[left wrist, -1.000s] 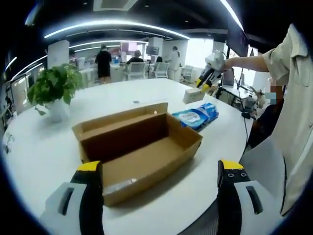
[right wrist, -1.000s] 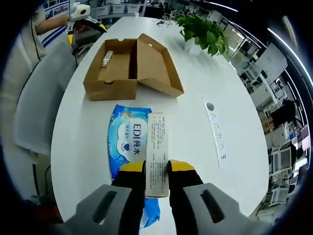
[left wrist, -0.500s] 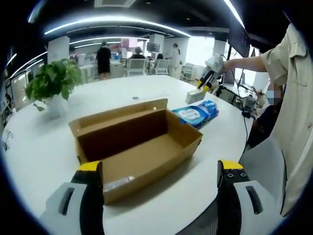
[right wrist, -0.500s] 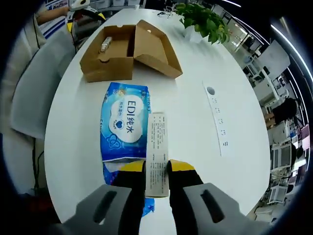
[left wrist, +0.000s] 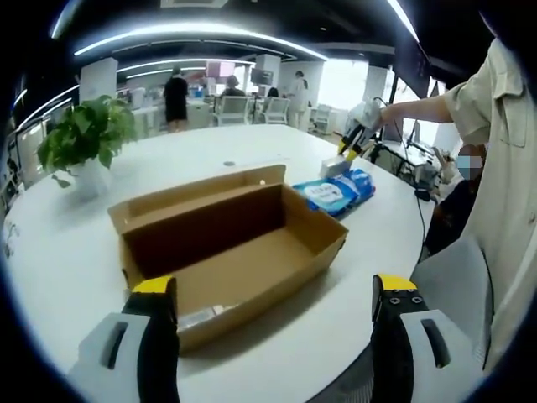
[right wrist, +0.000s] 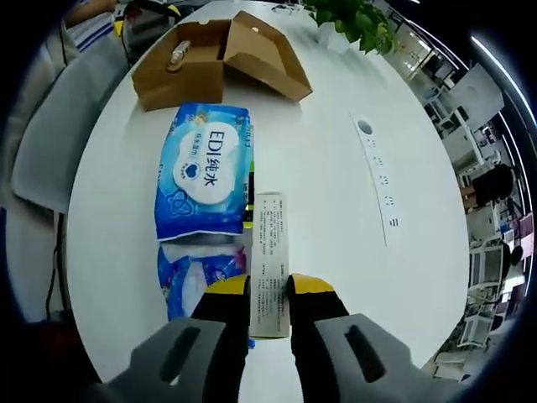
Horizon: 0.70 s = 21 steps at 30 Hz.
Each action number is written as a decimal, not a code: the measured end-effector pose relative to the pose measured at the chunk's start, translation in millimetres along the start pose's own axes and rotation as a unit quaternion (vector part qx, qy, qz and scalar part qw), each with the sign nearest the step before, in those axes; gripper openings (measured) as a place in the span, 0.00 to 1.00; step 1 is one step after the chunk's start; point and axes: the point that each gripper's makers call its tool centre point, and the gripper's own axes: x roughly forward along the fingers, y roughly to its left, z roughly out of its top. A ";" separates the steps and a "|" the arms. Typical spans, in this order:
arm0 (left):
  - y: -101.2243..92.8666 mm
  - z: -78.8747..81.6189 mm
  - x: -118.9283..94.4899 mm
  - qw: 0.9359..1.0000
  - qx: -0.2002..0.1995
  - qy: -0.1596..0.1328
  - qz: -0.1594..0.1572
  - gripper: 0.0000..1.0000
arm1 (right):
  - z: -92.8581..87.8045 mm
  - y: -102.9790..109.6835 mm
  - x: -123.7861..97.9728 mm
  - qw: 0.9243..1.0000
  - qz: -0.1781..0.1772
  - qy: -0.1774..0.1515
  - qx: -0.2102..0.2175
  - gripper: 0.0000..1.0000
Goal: Operate the shoe box by opening the lid, removing the specified soft item, and placing it in the target area until the item is outside and the box remains undamaged.
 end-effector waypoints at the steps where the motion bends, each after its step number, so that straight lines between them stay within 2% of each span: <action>1: 0.0 -0.2 0.5 1.000 0.000 0.000 0.000 0.98 | -1.9 -0.6 0.5 1.000 0.001 0.001 0.000 0.15; 14: 0.9 -3.6 6.2 1.000 -0.005 0.012 0.001 0.97 | -19.8 -5.5 10.4 1.000 0.012 0.012 -0.006 0.15; 21: 2.3 -6.2 8.2 1.000 -0.005 0.017 0.000 0.97 | -34.7 -7.8 16.8 0.999 0.016 0.036 -0.027 0.15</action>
